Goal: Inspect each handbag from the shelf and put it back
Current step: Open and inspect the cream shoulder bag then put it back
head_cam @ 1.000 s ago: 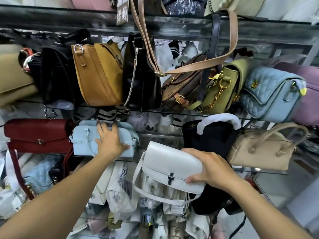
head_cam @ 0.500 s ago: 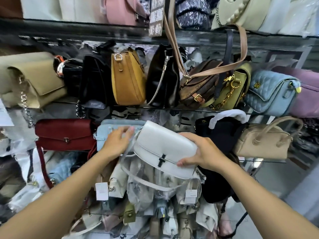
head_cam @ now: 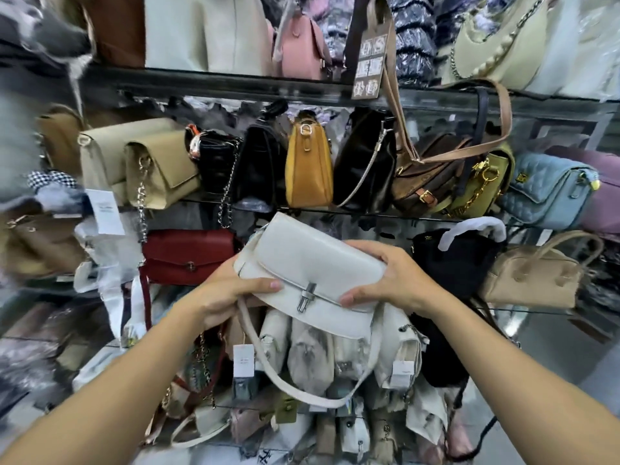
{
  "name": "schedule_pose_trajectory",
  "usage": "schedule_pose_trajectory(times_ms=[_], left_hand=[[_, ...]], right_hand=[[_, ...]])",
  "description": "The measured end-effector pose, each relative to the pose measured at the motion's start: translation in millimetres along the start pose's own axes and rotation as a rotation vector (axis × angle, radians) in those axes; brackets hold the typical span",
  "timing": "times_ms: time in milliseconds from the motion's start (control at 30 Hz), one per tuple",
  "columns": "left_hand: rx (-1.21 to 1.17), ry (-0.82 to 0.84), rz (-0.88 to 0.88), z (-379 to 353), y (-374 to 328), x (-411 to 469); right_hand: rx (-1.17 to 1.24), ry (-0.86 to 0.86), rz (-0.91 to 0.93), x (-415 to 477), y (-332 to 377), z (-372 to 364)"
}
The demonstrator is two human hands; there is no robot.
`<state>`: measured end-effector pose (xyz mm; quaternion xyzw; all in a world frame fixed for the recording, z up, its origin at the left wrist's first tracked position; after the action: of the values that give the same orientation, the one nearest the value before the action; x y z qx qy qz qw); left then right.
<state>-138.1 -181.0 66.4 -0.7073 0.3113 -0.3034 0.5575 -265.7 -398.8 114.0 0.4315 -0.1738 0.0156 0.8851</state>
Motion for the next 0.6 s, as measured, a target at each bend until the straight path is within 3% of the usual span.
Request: schedule_pose_trajectory(times_ms=[300, 467, 600], left_hand=[[-0.128, -0.268, -0.143, 9, -33, -13], [-0.175, -0.395, -0.212, 1, -46, -12], [-0.18, -0.446, -0.237, -1, -50, -8]], right_hand=[[-0.155, -0.251, 0.152, 16, 40, 12], [-0.504, -0.48, 0.486, 12, 66, 6], [-0.536, -0.385, 0.506, 18, 74, -15]])
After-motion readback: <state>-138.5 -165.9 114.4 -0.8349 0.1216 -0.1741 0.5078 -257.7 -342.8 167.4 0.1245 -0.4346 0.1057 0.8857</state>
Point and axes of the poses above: each hand's wrist, its own x-axis towards the middle knuckle, its own z-axis out of the back of the hand, y = z × x, the point moved 7 cm from there along x, towards the middle knuckle, and after that the axes turned 2 degrees about z, right-handed, at the moved point
